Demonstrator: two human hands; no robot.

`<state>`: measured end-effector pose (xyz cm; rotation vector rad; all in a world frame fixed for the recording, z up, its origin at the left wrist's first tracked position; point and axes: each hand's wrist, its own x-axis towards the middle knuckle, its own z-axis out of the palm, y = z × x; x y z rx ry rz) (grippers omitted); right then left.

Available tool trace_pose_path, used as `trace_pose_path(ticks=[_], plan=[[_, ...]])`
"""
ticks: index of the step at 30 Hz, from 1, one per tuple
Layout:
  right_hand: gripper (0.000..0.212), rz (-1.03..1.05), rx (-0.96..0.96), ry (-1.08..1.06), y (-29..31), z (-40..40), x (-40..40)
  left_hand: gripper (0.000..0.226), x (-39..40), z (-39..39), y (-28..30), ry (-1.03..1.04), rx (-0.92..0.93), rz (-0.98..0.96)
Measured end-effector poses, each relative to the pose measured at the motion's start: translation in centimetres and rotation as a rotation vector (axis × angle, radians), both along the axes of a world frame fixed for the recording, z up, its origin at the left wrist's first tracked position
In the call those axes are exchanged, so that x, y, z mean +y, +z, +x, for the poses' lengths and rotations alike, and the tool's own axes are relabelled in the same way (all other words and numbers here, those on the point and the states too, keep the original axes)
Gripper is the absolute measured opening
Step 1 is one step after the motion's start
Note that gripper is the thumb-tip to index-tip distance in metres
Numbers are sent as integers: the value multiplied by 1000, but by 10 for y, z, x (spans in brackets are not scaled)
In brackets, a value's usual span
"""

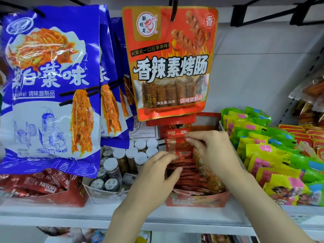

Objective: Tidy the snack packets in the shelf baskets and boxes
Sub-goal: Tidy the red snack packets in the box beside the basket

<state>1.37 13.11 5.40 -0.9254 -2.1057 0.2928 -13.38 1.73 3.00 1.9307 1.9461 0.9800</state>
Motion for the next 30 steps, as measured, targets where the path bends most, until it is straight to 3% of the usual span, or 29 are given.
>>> trace_pose_path(ticks=[4,11,16,19,22,27,30], plan=[[17,-195,-295,109,-12,0,1,28,-2,-1,0,7,-26,10],[24,-332,-372,169,5,15,10,25,-2,-4,-2,62,-4,69],[31,-459,-497,296,4,12,3,45,1,-1,-6,-24,-24,-15],[35,-418,-429,227,8,12,9,40,2,-2,-6,-72,5,-107],[36,-210,-317,44,0,4,14,40,3,-4,-6,-70,12,-116],[38,-165,-444,-15,-19,-4,18,41,2,-6,-7,-71,14,-122],[34,-108,-403,-16,-21,-7,18,41,2,-7,-8,-74,3,-121]])
